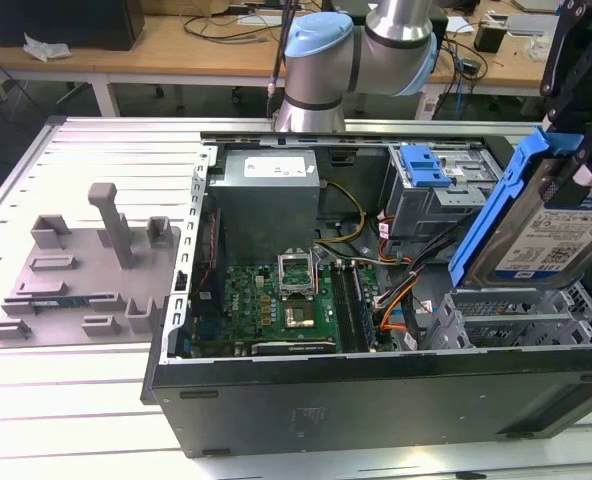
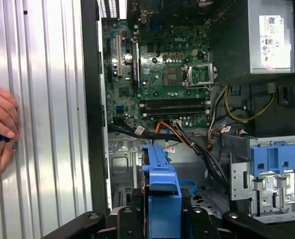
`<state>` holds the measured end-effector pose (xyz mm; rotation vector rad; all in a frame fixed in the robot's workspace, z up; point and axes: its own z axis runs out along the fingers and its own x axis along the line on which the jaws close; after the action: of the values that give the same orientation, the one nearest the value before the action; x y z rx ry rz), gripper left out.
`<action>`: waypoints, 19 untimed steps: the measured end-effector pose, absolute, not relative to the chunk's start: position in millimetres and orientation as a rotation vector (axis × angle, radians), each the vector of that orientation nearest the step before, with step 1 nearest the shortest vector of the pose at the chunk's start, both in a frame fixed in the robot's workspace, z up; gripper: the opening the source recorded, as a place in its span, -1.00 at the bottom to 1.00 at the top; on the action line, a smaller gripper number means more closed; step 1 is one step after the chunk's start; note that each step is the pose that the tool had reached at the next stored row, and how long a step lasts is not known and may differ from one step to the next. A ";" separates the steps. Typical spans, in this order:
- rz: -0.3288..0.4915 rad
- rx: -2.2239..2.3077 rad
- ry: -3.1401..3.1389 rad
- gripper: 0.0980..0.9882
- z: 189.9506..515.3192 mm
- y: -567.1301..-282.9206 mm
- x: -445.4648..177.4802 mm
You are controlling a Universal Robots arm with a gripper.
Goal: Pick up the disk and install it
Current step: 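Insert the disk into the insertion slot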
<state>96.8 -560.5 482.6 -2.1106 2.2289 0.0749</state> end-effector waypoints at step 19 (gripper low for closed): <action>0.044 -2.115 2.232 -0.39 479.4 -549.7 104.6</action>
<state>104.6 -549.7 479.4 -2.1153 2.2325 0.0444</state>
